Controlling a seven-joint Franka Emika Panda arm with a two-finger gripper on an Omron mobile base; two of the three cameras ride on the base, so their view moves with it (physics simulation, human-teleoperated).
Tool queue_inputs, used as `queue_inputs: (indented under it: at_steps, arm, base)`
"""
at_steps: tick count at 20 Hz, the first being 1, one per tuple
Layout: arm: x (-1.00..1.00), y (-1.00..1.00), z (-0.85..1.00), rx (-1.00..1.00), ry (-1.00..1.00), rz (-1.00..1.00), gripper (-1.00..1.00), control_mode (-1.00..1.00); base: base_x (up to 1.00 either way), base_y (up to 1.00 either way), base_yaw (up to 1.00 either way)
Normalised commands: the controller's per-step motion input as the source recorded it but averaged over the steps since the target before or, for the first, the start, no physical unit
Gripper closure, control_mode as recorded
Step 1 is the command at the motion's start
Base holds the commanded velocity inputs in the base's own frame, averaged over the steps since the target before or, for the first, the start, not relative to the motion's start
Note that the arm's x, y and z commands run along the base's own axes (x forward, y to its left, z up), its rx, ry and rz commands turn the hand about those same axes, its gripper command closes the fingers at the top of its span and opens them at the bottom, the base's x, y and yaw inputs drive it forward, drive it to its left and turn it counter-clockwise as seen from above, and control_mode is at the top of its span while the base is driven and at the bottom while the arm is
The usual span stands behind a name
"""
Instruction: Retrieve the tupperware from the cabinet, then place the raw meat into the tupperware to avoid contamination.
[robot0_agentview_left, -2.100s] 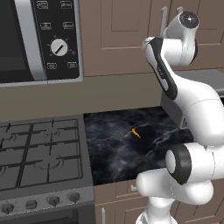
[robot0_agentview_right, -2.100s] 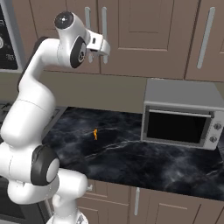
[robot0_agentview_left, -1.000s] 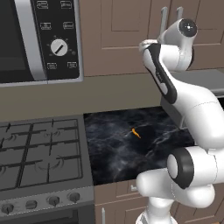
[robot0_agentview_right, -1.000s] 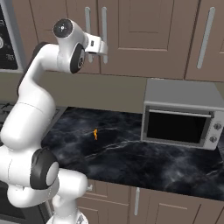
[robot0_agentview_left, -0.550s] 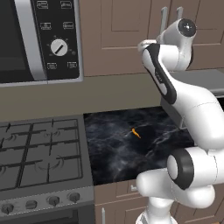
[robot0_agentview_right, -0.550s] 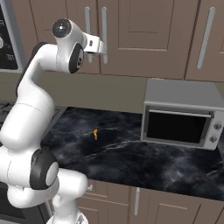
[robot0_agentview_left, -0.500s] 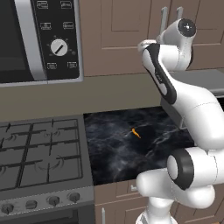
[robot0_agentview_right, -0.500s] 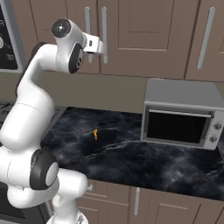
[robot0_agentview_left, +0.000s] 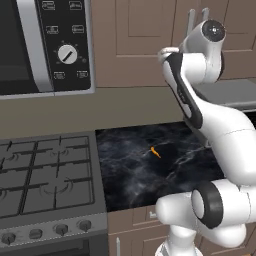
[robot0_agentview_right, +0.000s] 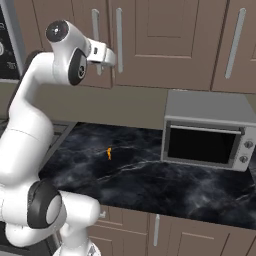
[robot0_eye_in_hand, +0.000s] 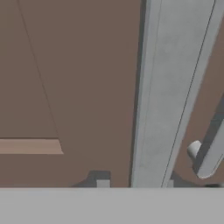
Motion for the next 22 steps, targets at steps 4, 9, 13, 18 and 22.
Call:
queue_inputs:
  at_steps: [4,9,13,18,22]
  arm:
    - [-0.57,0.39,0.0,-0.04,0.01,-0.03,1.0,-1.0]
    - [-0.54,0.47,0.0,-0.07,0.04,-0.03,1.0,-1.0]
    - [-0.57,0.55,0.0,-0.07,0.04,-0.03,1.0,-1.0]
    - [-0.56,0.53,-0.01,-0.06,0.04,-0.03,1.0,-1.0]
    - [-0.55,0.44,-0.05,-0.05,0.02,-0.02,1.0,-1.0]
  base:
    - [0.0,0.0,0.0]
    - [0.0,0.0,0.0]
    - [0.0,0.0,0.0]
    - [0.0,0.0,0.0]
    - [0.0,0.0,0.0]
